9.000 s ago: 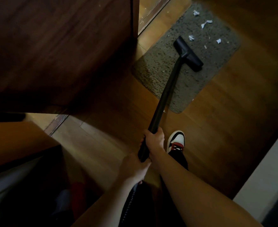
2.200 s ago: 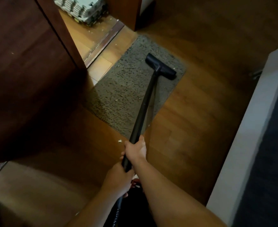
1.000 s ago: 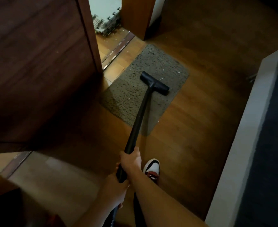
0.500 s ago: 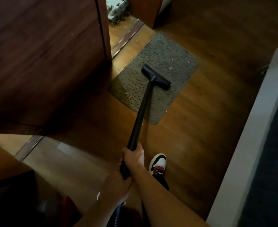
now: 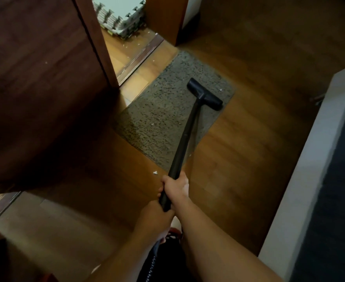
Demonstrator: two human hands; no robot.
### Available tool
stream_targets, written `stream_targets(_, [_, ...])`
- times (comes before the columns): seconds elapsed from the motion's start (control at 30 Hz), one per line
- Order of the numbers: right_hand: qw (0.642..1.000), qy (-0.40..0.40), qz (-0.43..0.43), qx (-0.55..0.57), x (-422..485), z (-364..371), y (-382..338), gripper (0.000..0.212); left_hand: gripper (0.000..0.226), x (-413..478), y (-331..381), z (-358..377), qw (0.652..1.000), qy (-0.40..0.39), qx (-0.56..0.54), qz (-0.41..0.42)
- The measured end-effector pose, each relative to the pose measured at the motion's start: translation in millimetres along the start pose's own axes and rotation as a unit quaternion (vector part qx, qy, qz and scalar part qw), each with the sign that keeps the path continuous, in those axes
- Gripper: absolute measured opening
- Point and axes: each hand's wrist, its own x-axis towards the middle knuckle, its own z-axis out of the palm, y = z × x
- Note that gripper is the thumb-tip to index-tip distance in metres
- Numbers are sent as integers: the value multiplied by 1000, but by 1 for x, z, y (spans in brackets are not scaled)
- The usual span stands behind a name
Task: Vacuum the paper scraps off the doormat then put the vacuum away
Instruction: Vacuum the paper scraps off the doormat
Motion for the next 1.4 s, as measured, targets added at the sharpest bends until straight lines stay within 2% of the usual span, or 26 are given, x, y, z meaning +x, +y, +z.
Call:
stream_targets(0.2, [1000,25,-5,8,44,-44,-48,30,20,43,65,26,999,-10,18,-28])
stream_targets(0.33, [999,38,-5,15,65,-63,-72,31,27,63,100,34,998,-30,33,-35])
stream_targets(0.6, [999,39,3,22,93,-73,-98,28,31,90,128,38,998,-31,42,-45])
stream_targets(0.83, [999,38,7,17,77,-61,-74,32,24,81,94,39,998,-29,11,-56])
stream_targets(1.07, [999,27,10,-15,34,-45,-15,32,19,32,30,46,999,-16,-10,-46])
stream_targets(1.27, [998,3,-6,-55,-13,-1,32,32,19,-13,-31,15,999,-1,-21,-43])
stream_targets(1.4, [998,-19,-3,-53,-50,40,71,31,20,-48,-83,-12,1000,4,-25,5])
